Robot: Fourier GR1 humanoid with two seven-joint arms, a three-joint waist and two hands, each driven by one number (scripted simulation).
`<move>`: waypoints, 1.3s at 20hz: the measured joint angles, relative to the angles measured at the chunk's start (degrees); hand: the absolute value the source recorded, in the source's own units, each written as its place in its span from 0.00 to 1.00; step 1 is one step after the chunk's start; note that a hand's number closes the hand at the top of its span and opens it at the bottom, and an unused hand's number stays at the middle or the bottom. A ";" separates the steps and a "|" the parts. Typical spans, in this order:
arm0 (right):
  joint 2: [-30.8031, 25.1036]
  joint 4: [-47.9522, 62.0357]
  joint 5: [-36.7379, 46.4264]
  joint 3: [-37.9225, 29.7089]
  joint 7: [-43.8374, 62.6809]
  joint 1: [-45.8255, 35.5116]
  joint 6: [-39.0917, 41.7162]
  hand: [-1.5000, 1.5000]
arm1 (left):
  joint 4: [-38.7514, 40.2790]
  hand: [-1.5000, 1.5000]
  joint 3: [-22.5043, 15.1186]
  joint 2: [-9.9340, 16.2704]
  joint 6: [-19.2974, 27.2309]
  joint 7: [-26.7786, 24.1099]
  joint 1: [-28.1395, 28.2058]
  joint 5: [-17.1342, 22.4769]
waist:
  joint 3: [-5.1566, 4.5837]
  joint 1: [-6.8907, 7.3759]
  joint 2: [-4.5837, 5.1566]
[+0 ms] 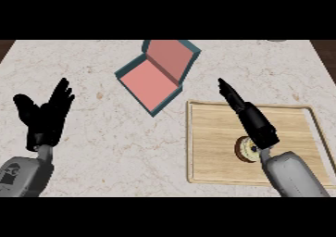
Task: Pick the cupcake from the tray and place it in the cardboard box
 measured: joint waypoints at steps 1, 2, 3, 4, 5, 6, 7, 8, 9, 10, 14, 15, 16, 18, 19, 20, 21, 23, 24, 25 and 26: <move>-0.15 -0.97 -0.55 -0.41 0.35 -0.23 0.55 0.00 | 1.31 0.50 0.18 -0.31 -0.17 -1.20 -0.15 -0.36 | 0.41 -0.09 -0.06; -0.20 -1.47 -1.57 -1.13 0.11 -0.83 1.53 0.00 | 1.36 0.50 0.00 -0.07 -0.23 -1.71 0.08 -1.03 | 0.76 0.03 -0.15; -0.16 -2.66 -2.61 -1.70 -0.19 -1.27 2.39 0.00 | 0.75 0.50 -0.19 0.64 -0.63 -2.23 0.93 -1.61 | 1.03 0.21 -0.27; 0.10 -3.77 -4.22 -2.64 -0.39 -2.42 3.35 0.00 | 0.58 0.50 -0.55 1.29 -0.62 -3.03 1.38 -2.73 | 1.25 0.35 -0.35; 0.37 -5.07 -6.09 -3.65 -0.97 -3.24 4.45 0.00 | 0.24 0.50 -1.22 1.86 -0.30 -4.06 2.15 -4.26 | 1.43 0.46 -0.46; 0.90 -6.17 -8.00 -4.65 -1.80 -4.25 5.51 0.00 | -0.02 0.50 -1.74 2.65 -0.31 -5.01 2.76 -5.57 | 1.57 0.64 -0.52; -2.57 -5.88 -3.93 -4.61 -1.37 -5.06 4.66 1.00 | -0.06 0.50 -2.05 3.00 -0.32 -5.19 3.04 -6.12 | 1.35 0.26 -0.94; -4.72 -5.63 -0.49 -4.91 -1.20 -5.52 2.85 1.00 | -0.21 0.50 -2.70 3.12 -0.42 -5.61 3.69 -6.80 | 1.42 0.17 -0.98; -4.42 -5.18 0.64 -5.77 -0.74 -4.93 0.32 0.00 | -0.71 0.50 -3.31 3.03 -0.08 -5.73 4.20 -7.58 | 1.53 0.16 -0.93; -3.69 -4.43 0.42 -7.15 -1.33 -4.03 -1.42 0.00 | -1.49 0.50 -3.67 3.14 0.05 -6.15 5.06 -8.14 | 1.64 0.31 -0.84; -0.81 -2.70 -2.54 -11.34 -5.88 -0.69 -3.15 0.00 | -5.00 0.50 -4.67 3.60 -0.15 -6.74 8.71 -9.78 | 1.89 0.59 -0.61; -1.36 -1.94 -3.14 -12.43 -7.74 0.03 -1.66 0.00 | -5.52 0.50 -4.74 3.38 -0.04 -7.07 9.62 -10.42 | 1.90 0.61 -0.58; -2.49 -1.10 -3.15 -13.33 -9.23 0.22 -0.12 0.00 | -5.65 0.50 -4.61 3.24 -0.17 -7.55 10.04 -10.82 | 1.92 0.60 -0.54; -5.40 -0.98 -1.69 -13.46 -10.15 0.36 2.27 0.00 | -6.61 0.50 -4.92 2.98 -0.14 -7.72 10.86 -11.51 | 1.94 0.58 -0.52; -7.41 -1.17 -0.57 -13.21 -9.82 0.24 3.44 0.00 | -6.75 0.50 -5.05 2.82 -0.03 -7.74 11.17 -11.74 | 1.93 0.56 -0.53; -9.41 -1.46 1.11 -12.71 -9.68 0.20 4.21 0.00 | -6.88 0.50 -4.92 3.03 -0.10 -7.75 11.33 -11.86 | 1.92 0.53 -0.54; -11.76 -1.91 2.58 -12.34 -9.60 0.46 5.38 0.00 | -6.99 0.50 -4.71 3.17 -0.01 -7.66 11.43 -11.95 | 1.91 0.43 -0.57; -16.59 -2.71 5.09 -11.69 -8.84 0.27 8.25 0.00 | -7.26 0.50 -4.65 3.04 -0.06 -7.21 11.45 -11.91 | 1.89 0.29 -0.60; -18.68 -3.39 6.26 -11.11 -7.65 -0.28 9.67 0.00 | -7.36 0.50 -4.46 3.14 -0.19 -7.12 11.44 -11.82 | 1.88 0.32 -0.62; -20.80 -3.91 7.40 -10.39 -6.86 -0.61 11.42 0.00 | -7.19 0.50 -4.27 3.20 -0.32 -7.07 11.06 -11.82 | 1.86 0.26 -0.61; -22.85 -4.41 8.48 -9.65 -5.56 -1.34 13.21 0.00 | -7.32 0.50 -4.29 3.32 -0.53 -6.96 11.13 -11.85 | 1.85 0.38 -0.62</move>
